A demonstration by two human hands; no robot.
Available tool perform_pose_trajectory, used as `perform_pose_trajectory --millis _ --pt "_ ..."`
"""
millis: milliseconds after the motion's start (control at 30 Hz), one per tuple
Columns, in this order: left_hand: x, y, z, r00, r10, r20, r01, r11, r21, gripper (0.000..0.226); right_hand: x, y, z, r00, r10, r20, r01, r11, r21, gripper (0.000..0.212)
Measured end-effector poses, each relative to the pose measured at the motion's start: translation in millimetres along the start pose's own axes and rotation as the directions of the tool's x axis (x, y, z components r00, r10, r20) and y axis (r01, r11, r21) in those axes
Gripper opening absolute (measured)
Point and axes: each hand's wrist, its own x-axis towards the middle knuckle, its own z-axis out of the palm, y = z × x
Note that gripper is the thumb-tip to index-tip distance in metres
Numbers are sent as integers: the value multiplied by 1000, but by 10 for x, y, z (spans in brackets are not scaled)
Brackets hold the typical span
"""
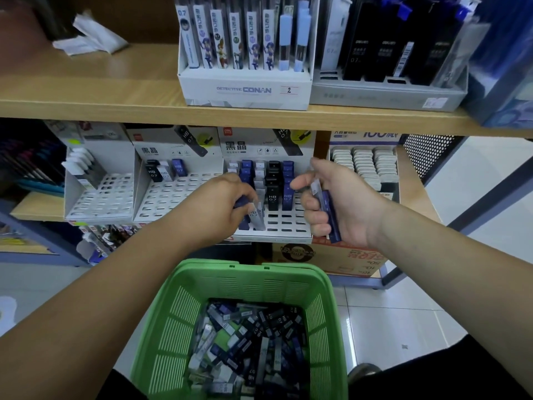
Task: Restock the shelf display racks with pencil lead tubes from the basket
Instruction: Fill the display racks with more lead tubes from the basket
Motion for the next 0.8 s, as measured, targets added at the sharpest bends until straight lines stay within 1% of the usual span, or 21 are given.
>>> perform_pose_trajectory --millis 100,267,333,400,433,500,567,600,633,667,700,733,767,800 --pt "11 21 -1 1000 13 -13 -13 1000 11 19 15 25 4 999 19 28 -19 1000 -19 29" --pt "32 12 -12 998 52 23 -53 998 31 20 20 76 35 999 35 5 -34 990 -135 30" --pt "28 32 35 995 86 -43 -85 996 5 19 33 115 56 998 55 5 -54 988 -146 30" --pt "31 67 79 986 82 -145 -89 995 -42 15 52 137 74 998 60 7 -58 990 -128 29" --pt "34 76 99 982 79 -170 -88 995 -48 14 58 141 87 998 55 9 -54 992 -117 28" --pt "29 67 130 981 62 -182 -75 995 -66 11 62 137 122 999 35 14 -34 995 -99 27" --pt "5 68 118 983 -22 -185 -12 984 -178 10 54 134 164 1000 -10 16 12 994 -112 28" --pt "-24 82 85 982 -90 -165 41 960 -278 10 40 134 194 998 -56 14 57 987 -148 26" --pt "-57 99 45 981 -160 -113 101 907 -409 11 26 137 231 993 -117 13 117 972 -204 22" --pt "-95 123 5 978 -208 -24 159 815 -557 14 7 135 276 982 -189 15 186 944 -271 16" --pt "-140 145 -40 970 -227 86 223 693 -686 16 -7 127 327 964 -263 21 254 905 -341 10" --pt "-194 162 -87 958 -220 184 280 578 -767 17 -17 113 385 941 -336 32 320 856 -406 6" --pt "-252 163 -132 946 -206 252 324 514 -794 18 -16 98 442 909 -414 54 388 789 -477 3" --pt "-311 142 -163 937 -197 288 349 519 -780 17 -11 83 505 868 -489 85 451 706 -547 1"
